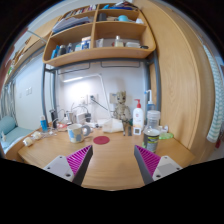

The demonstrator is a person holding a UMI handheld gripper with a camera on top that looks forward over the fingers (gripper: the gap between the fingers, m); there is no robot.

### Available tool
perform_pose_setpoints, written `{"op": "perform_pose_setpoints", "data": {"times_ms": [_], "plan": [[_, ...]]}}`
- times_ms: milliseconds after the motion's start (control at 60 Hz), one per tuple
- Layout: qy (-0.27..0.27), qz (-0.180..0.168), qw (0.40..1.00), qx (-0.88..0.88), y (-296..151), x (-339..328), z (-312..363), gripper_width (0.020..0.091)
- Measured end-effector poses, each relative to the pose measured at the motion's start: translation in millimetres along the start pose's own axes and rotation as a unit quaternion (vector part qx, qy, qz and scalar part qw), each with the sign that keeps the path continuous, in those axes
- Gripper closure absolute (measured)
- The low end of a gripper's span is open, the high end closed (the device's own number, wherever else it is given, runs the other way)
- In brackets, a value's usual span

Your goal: Pour water

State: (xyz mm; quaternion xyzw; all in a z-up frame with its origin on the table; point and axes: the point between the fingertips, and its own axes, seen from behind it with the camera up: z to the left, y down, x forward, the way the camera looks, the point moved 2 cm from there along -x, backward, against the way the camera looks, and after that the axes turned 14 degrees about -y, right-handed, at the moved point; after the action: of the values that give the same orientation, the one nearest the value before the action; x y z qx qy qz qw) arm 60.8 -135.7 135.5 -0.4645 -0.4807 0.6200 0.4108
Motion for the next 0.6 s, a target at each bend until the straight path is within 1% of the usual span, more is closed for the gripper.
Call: {"op": "perform_pose_setpoints", "data": {"times_ms": [33, 133, 250, 383, 533, 600], "plan": [[0.013, 0.002, 1.000, 0.005, 3, -2, -17, 0.0246], [0.046, -0.009, 0.999, 0.009, 4, -6, -59, 0.0259], [0.081, -0.030, 0.996, 0.002, -5, 1, -99, 0.0262], [0.077, -0.038, 0.996, 0.009, -8, 35, -117, 0.0263], [0.068, -0.028, 0.997, -0.003, -4, 72, -120, 0.0265], [0.062, -0.034, 0.997, -0.005, -2, 84, -116, 0.0307]]}}
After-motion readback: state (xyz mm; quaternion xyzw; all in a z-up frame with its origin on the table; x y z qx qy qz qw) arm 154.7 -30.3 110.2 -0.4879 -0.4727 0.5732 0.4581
